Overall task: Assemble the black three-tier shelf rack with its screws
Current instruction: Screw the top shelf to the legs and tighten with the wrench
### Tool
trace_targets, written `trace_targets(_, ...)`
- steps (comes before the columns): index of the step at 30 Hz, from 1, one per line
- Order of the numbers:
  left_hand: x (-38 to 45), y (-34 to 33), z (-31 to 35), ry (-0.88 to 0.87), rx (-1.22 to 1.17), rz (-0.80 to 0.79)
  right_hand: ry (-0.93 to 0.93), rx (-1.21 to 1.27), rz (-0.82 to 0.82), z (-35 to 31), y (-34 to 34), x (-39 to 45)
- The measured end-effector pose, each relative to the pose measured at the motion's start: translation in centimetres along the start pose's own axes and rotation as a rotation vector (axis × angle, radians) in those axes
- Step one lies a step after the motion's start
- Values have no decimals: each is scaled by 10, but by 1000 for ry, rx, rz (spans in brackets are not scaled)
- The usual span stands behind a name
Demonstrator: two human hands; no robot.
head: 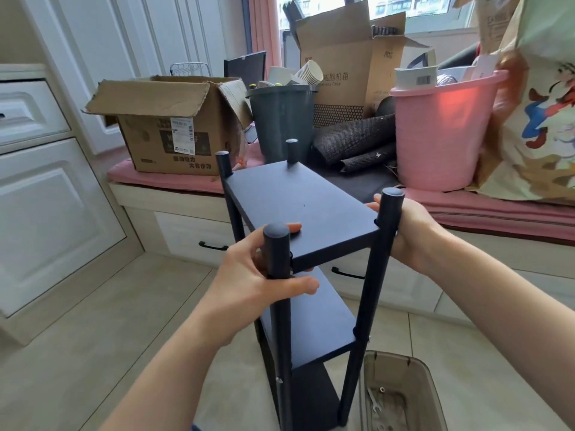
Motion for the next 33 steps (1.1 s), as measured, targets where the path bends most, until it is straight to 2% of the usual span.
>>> trace_targets(2, 3, -9, 0, -34, 16, 25, 54, -15, 48, -3, 6, 1)
trace_targets(6, 13, -36, -6, -91, -20, 55, 212, -264, 195, -16, 23, -5)
trace_targets(10, 25, -71, -9, -97, 21, 158, 532, -570, 425, -29, 37, -23)
trace_targets(12, 30, -84, -8, -107, 18, 186, 709, -681, 460, -30, 34, -40)
trace_targets(14, 34, -93, -6, -97, -8, 175, 837, -704, 393, -28, 21, -59)
trace_targets(17, 37, -96, -5, -27, -132, 104, 845, -694, 176, -22, -2, -76)
trace_targets(20, 36, -95, -5, 41, -484, 34, 844, -705, 49, -14, -12, -81)
trace_targets(25, 26, -98, -10, 60, -909, 336, 834, -749, -13, -5, -18, -81)
trace_targets(28, 33, -95, -12, 187, -932, 384, 853, -787, -12, -5, -20, -80)
trace_targets(30, 39, -96, -8, 264, -895, 313, 864, -803, -20, -8, -18, -81)
trace_targets(33, 47, -103, -8, 336, -712, 259, 856, -790, -68, -10, -14, -82)
Point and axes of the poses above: each hand's wrist, its own x-axis towards the middle knuckle, its own y-axis out of the back of the hand, z = x × y, the point moved 2 cm from there along x, towards the middle knuckle, and after that the axes turned 4 degrees about -z, right-handed, at the moved point
